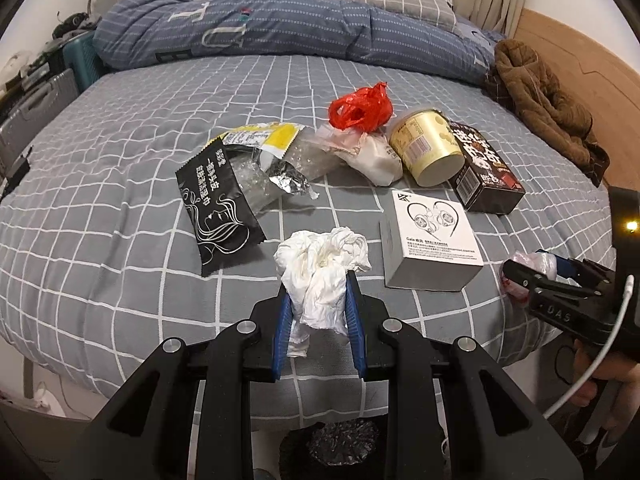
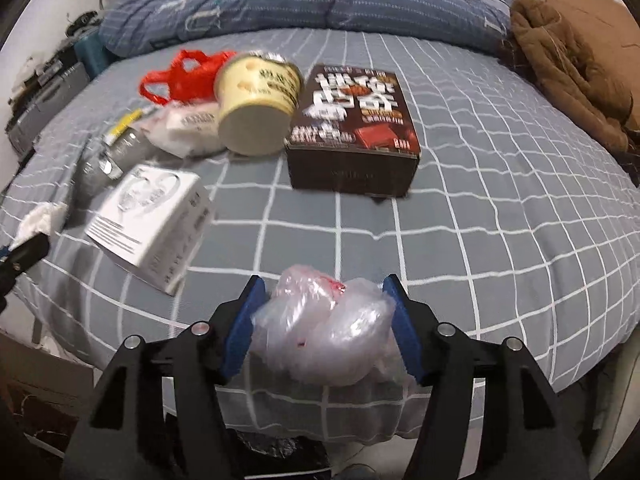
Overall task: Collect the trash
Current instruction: 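Carry the tissue and plastic bag in both tools over the black trash bin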
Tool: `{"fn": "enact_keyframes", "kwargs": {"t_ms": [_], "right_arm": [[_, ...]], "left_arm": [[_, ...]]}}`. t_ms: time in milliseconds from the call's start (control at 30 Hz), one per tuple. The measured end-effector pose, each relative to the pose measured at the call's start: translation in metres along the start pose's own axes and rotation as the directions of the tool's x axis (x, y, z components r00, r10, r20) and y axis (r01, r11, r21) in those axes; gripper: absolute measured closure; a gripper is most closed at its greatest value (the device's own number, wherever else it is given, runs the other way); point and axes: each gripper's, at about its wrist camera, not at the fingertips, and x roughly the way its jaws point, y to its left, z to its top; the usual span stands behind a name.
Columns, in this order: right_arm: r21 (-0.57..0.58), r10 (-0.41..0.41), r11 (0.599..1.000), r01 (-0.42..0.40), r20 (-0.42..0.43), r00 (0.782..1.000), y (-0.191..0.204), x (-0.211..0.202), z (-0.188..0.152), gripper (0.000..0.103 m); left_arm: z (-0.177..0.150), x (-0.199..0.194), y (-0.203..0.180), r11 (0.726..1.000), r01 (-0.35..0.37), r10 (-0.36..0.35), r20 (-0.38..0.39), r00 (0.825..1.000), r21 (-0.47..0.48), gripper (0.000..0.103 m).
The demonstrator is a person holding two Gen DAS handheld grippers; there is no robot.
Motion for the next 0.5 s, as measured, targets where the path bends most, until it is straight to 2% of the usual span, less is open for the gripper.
{"fn": "enact_keyframes", "kwargs": {"t_ms": [67,100,233,500], "right_arm": [[-0.013,-0.029,0.999,0.029,-0.012,1.0,0.002,0.004,-0.002,0.038],[-0.016,-0.036,0.999,0.036,-0.015,0.999,0.002,0.005,-0.002,0.043],[-0.007,-0.029,1.0,0.029,-0.009,1.0,-0.001,0.002,-0.002,0.048],[0.019,0.021,1.0,-0.024,0.126,0.992,-0.002,-0.044,0.004,0.049]], "left_arm": [[0.0,0.001,0.0,1.0,0.0,0.0,-0.004,1.0,-0.002,0.079],[0.0,0.002,0.0,1.0,0.002,-0.002,-0.005,1.0,-0.004,0.079],[-0.001,0.001,0.0,1.0,0.001,-0.001,-0.002,1.0,-0.001,0.079],[-0.003,-0.013,-0.004,1.0,0.005,-0.005,0.019,1.0,-0.003,0.079]]}}
